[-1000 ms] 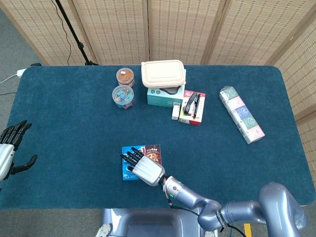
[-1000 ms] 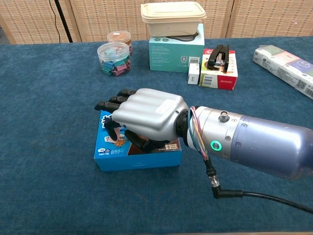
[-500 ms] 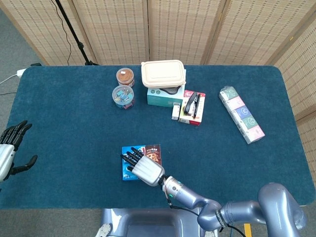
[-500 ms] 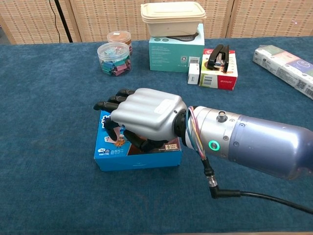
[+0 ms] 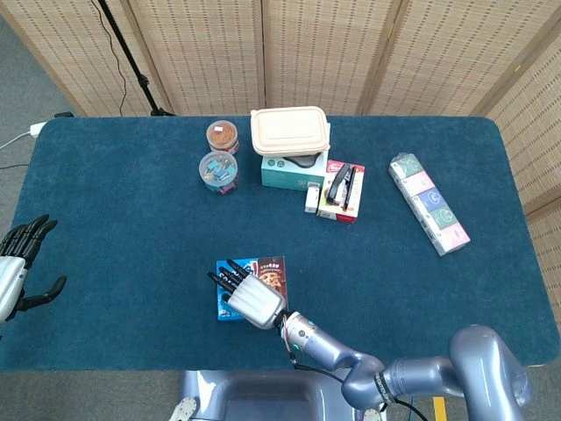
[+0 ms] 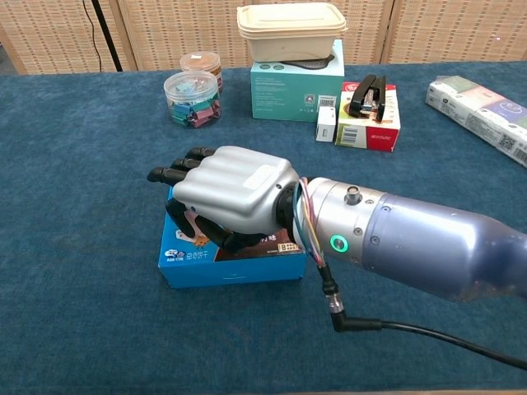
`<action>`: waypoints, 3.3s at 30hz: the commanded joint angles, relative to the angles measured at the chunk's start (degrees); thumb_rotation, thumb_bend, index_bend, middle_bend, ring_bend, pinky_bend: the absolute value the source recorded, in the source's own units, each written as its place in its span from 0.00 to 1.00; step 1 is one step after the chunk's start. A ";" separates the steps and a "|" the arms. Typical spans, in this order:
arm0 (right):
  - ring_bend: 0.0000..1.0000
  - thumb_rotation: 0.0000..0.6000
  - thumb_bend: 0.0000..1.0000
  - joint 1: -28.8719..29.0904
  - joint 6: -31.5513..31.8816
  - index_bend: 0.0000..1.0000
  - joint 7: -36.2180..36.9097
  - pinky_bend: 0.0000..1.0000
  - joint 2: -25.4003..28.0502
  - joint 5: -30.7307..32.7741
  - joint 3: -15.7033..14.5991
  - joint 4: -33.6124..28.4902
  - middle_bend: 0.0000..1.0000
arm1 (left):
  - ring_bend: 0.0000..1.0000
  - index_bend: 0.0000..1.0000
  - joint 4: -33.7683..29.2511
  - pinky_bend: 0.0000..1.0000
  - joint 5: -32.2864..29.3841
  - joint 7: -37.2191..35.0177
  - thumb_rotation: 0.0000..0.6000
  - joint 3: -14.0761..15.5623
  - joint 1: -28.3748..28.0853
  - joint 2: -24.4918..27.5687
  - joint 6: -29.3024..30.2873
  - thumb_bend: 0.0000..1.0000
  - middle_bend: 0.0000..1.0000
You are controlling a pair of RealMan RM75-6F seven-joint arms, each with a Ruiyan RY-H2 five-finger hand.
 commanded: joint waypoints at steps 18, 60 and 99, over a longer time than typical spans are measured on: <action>0.00 1.00 0.84 0.81 0.52 0.35 -0.02 0.00 -0.60 1.13 1.60 0.42 0.00 | 0.00 0.00 -0.08 0.00 0.15 0.33 1.00 0.13 0.05 -0.08 -0.02 0.33 0.00; 0.00 1.00 0.84 0.46 1.66 0.36 -0.07 0.00 0.70 -1.03 0.25 -0.92 0.00 | 0.00 0.00 0.06 0.00 0.37 -0.49 1.00 0.24 0.00 0.17 -0.21 0.33 0.00; 0.00 1.00 0.84 -0.08 1.09 0.40 -0.49 0.00 0.59 -1.17 0.52 -0.79 0.00 | 0.00 0.00 -0.01 0.00 0.56 -0.73 1.00 0.38 0.08 0.23 -0.13 0.33 0.00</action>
